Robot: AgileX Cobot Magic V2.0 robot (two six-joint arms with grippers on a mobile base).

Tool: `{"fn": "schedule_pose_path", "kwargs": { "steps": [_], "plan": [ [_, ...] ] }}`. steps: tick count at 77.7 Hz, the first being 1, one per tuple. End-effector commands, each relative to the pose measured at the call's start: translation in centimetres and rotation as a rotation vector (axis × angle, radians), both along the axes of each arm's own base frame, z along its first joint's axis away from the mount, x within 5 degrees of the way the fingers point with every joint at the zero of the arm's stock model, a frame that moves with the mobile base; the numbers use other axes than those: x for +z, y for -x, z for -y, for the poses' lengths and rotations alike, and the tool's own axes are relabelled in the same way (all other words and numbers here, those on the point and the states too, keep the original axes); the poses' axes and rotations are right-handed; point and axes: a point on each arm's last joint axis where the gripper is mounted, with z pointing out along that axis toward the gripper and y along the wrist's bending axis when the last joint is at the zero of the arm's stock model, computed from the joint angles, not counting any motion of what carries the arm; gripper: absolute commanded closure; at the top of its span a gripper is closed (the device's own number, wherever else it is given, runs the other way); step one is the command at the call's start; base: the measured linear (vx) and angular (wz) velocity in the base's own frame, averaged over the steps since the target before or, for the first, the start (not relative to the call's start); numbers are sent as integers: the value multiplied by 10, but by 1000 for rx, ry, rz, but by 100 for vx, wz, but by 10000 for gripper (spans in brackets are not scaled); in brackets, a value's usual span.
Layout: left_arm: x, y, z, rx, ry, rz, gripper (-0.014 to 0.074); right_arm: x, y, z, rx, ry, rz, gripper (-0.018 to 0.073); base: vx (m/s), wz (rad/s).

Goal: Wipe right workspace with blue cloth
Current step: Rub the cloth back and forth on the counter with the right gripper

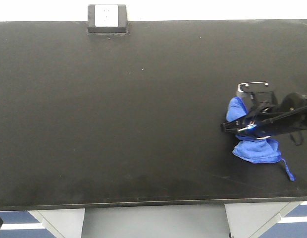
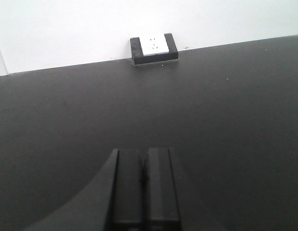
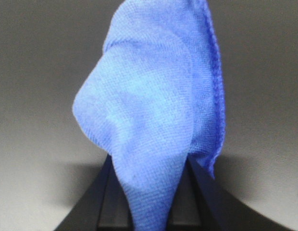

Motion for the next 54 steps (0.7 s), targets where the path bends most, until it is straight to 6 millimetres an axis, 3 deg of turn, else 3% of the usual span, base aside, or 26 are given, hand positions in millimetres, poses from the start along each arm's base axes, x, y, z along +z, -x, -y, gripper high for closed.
{"fn": "schedule_pose_path", "kwargs": {
  "steps": [1, 11, 21, 28, 45, 49, 54],
  "plan": [
    [16, 0, 1, -19, 18, 105, 603, 5, 4, -25, 107, 2, 2, 561, 0, 0],
    [16, 0, 1, -19, 18, 105, 603, 5, 14, -59, 232, 6, 10, 561, 0, 0],
    [16, 0, 1, -19, 18, 105, 603, 6, 15, -64, 248, 9, 24, 561, 0, 0],
    [16, 0, 1, -19, 18, 105, 603, 6, 7, -42, 198, 27, 31, 561, 0, 0],
    [16, 0, 1, -19, 18, 105, 603, 7, -8, 51, -150, 3, 35, 559, 0, 0],
    [16, 0, 1, -19, 18, 105, 603, 7, -8, 59, -210, -23, 31, 559, 0, 0],
    [16, 0, 1, -19, 18, 105, 603, 6, -7, 55, -215, -43, 18, 559, 0, 0]
  ]
}}
